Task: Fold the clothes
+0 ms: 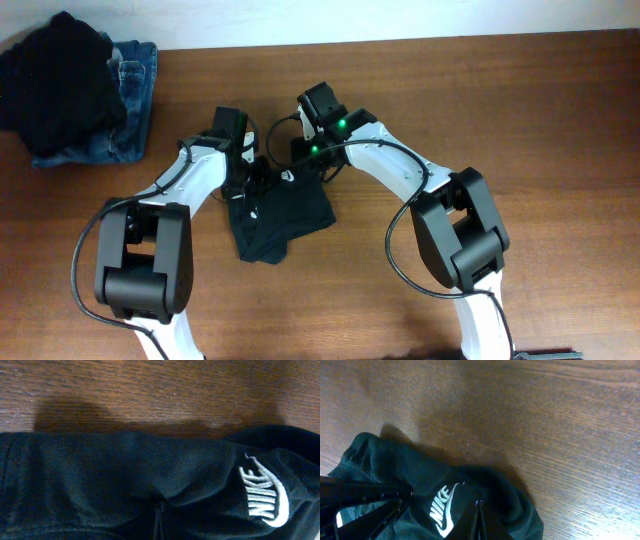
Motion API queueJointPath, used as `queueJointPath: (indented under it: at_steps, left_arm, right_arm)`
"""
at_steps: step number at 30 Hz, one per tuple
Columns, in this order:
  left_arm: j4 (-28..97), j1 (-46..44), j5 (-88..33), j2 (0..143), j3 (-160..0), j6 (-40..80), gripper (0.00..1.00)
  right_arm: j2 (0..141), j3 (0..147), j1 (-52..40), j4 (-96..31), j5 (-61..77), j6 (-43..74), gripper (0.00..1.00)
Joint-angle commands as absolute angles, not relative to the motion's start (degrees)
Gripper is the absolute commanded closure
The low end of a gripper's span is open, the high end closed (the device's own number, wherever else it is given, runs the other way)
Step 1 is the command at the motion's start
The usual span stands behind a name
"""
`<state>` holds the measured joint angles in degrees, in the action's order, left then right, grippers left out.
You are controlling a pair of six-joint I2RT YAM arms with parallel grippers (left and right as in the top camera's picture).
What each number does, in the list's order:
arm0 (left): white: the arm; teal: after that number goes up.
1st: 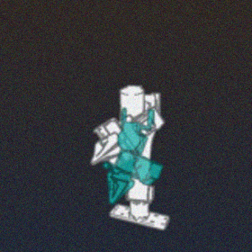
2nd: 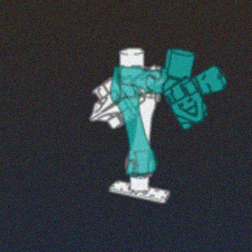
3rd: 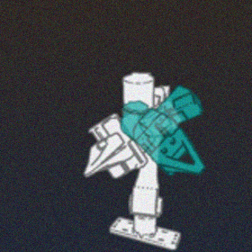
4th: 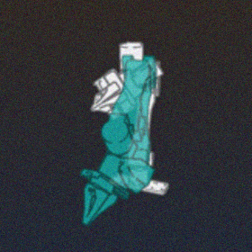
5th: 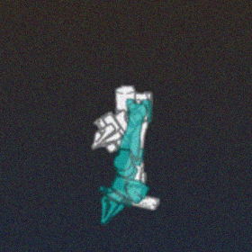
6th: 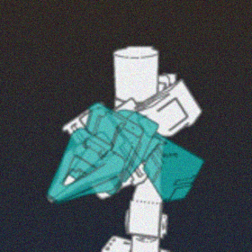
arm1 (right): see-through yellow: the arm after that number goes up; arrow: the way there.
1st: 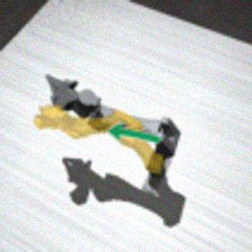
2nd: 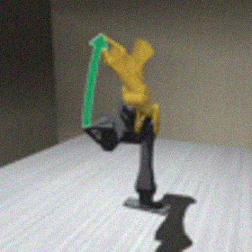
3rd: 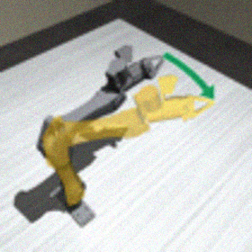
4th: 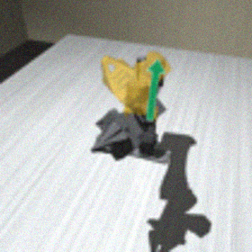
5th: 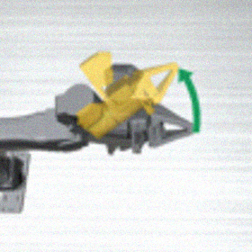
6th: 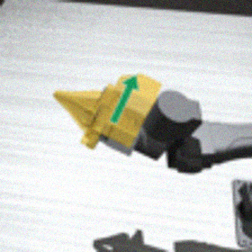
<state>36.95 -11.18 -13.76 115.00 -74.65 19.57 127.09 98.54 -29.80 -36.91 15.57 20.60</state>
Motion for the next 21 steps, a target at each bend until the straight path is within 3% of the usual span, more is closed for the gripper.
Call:
queueJointPath:
  at_steps: [1, 21]
  left_arm:
    - [36.75, -11.38, -15.18, 116.79, -75.09, 20.14, 0.99]
    - [36.45, -9.21, -15.14, 116.79, -75.11, 20.10, 0.99]
  right_arm:
    - [128.01, 99.15, -29.61, -37.74, 16.08, 21.74, 0.93]
    - [131.74, 97.23, -29.47, -39.00, 11.33, 31.03, 0.94]
